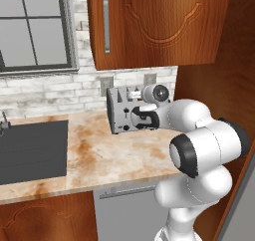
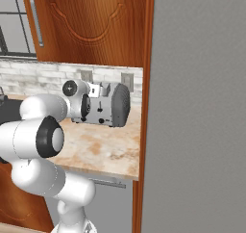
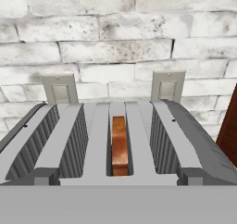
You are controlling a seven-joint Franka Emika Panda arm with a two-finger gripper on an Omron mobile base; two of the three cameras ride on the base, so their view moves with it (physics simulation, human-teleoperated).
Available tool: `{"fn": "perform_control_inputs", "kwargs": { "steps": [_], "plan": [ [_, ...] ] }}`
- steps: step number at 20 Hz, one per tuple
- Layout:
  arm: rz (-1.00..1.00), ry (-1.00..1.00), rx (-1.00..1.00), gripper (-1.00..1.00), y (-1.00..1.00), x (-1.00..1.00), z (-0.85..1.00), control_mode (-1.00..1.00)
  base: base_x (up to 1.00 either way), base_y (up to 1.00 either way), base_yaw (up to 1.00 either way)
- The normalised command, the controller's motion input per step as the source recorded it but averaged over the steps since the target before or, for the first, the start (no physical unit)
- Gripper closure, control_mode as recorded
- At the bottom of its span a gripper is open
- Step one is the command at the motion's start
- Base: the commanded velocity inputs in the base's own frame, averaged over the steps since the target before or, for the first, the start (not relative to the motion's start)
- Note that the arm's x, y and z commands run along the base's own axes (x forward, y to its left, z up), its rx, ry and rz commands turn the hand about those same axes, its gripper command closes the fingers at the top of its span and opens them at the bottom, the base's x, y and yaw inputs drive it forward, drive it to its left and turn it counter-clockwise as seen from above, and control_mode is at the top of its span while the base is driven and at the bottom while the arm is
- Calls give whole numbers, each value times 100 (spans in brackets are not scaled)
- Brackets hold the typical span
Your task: Start the toaster. Once the lever pops up, take the bread to the plate on the dining counter.
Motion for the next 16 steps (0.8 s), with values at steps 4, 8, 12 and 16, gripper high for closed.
{"fn": "perform_control_inputs", "kwargs": {
  "steps": [4, 8, 12, 16],
  "plan": [
    [0, 0, 0, -100, 0, 0, 0, -100, 0, 0, 0],
    [0, 0, 0, -100, 0, 0, 0, -100, 0, 0, 0],
    [0, 0, 0, -100, 0, 0, 0, -100, 0, 0, 0],
    [0, 0, 0, -100, 0, 0, 0, -100, 0, 0, 0]
  ]
}}
